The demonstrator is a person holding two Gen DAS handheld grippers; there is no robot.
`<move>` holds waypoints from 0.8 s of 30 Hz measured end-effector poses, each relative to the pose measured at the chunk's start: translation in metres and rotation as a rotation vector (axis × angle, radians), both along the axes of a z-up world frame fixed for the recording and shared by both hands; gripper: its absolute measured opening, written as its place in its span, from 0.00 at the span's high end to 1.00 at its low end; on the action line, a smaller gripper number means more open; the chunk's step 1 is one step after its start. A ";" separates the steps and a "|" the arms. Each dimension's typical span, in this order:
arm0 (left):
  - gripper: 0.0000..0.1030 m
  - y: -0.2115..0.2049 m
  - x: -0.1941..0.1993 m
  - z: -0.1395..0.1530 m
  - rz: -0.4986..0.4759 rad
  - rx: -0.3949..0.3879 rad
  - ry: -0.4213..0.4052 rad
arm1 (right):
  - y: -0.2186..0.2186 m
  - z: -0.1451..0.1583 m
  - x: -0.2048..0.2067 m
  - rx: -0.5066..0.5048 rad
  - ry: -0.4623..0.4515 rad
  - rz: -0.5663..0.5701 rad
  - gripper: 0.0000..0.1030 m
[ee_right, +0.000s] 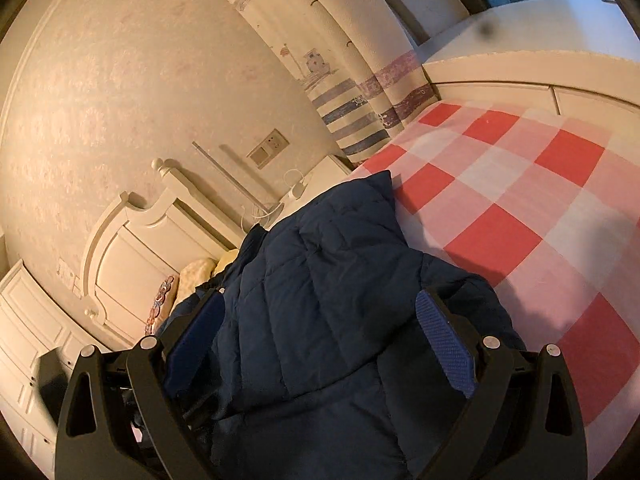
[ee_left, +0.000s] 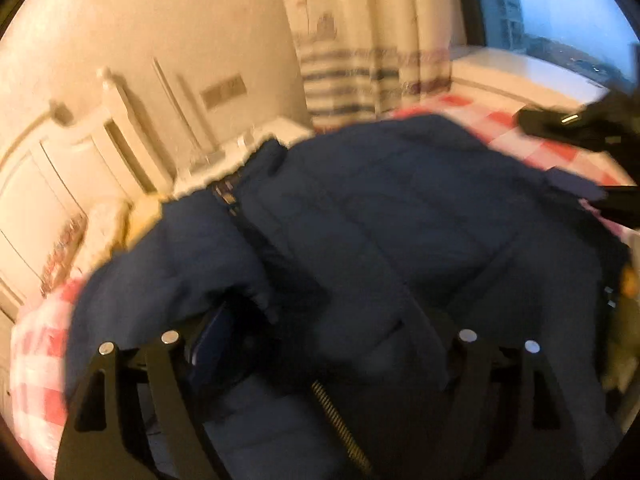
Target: Fold large clothes
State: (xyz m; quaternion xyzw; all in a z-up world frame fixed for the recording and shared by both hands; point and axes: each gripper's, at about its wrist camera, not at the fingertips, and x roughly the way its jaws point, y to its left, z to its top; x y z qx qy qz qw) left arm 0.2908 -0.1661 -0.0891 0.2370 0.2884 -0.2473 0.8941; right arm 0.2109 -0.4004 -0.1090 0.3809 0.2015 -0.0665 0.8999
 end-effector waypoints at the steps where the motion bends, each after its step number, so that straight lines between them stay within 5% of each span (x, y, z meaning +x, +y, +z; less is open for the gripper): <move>1: 0.22 0.007 -0.008 0.009 -0.010 -0.027 -0.014 | -0.001 0.000 0.000 0.005 0.000 -0.001 0.10; 6: 0.07 0.103 -0.028 0.073 0.047 -0.398 -0.056 | 0.001 -0.001 0.001 -0.004 0.007 0.008 0.10; 9: 0.06 0.180 -0.009 0.079 0.314 -0.591 -0.041 | 0.004 0.000 0.003 -0.020 0.014 0.014 0.10; 11: 0.09 0.224 0.013 0.063 0.599 -0.580 0.008 | 0.007 0.001 0.004 -0.032 0.020 0.017 0.10; 12: 0.19 0.249 0.025 0.048 0.746 -0.565 0.067 | 0.009 0.001 0.005 -0.041 0.024 0.021 0.10; 14: 0.24 0.276 0.032 0.029 0.849 -0.578 0.141 | 0.011 0.002 0.007 -0.055 0.029 0.023 0.10; 19: 0.24 0.277 0.040 0.004 0.837 -0.497 0.215 | 0.019 0.003 0.012 -0.097 0.051 0.040 0.10; 22: 0.24 0.257 0.047 -0.003 0.847 -0.327 0.209 | 0.024 0.003 0.016 -0.127 0.065 0.059 0.10; 24: 0.23 0.249 0.053 -0.008 0.839 -0.285 0.215 | 0.028 0.004 0.019 -0.143 0.073 0.076 0.10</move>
